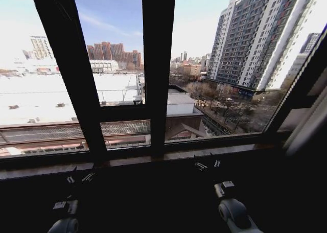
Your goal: Open the curtains by pulling them apart, changing their state from closed to fully open.
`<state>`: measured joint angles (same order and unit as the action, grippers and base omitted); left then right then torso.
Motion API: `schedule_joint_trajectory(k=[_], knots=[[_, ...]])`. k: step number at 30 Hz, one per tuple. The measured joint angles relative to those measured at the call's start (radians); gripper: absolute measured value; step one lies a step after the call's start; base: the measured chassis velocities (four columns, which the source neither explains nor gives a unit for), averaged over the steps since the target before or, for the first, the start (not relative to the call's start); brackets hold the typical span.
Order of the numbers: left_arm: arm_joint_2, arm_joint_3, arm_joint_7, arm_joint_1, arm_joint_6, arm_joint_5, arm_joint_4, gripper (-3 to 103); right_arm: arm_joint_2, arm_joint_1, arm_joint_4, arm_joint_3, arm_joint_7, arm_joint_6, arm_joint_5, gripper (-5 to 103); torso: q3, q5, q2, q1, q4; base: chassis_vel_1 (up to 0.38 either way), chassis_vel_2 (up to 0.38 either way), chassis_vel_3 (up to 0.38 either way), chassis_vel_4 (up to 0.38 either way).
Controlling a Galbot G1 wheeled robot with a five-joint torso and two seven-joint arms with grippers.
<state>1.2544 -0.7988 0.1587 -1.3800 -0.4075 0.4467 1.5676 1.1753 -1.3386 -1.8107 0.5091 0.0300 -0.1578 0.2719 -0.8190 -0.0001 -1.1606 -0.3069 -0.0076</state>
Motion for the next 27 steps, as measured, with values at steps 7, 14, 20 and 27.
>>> schedule_joint_trajectory(k=[7,14,20,27], knots=[[0.000,0.000,0.000,0.000,0.000,0.000,0.000,100,0.000,0.000,0.000,0.000,0.000,0.000,0.000,100,0.000,0.0008,0.000,0.000,0.0000,-0.178,-0.178,0.183,0.157],[0.000,0.000,0.000,0.000,0.000,0.000,0.000,100,0.000,0.000,0.000,0.000,0.000,0.000,0.000,100,0.000,-0.0014,0.000,0.000,0.0007,0.028,0.013,-0.029,-0.013],[0.000,-0.001,-0.001,0.000,0.000,0.000,0.000,100,0.000,0.000,0.000,0.000,0.000,0.000,0.000,100,0.000,0.0000,0.000,0.000,-0.0001,0.067,0.002,-0.055,0.009],[0.000,0.000,-0.001,0.000,0.000,0.000,0.000,100,0.000,0.000,0.000,0.000,0.000,0.000,0.000,100,0.000,0.0001,0.000,0.000,0.0001,0.099,-0.143,-0.098,0.152]])
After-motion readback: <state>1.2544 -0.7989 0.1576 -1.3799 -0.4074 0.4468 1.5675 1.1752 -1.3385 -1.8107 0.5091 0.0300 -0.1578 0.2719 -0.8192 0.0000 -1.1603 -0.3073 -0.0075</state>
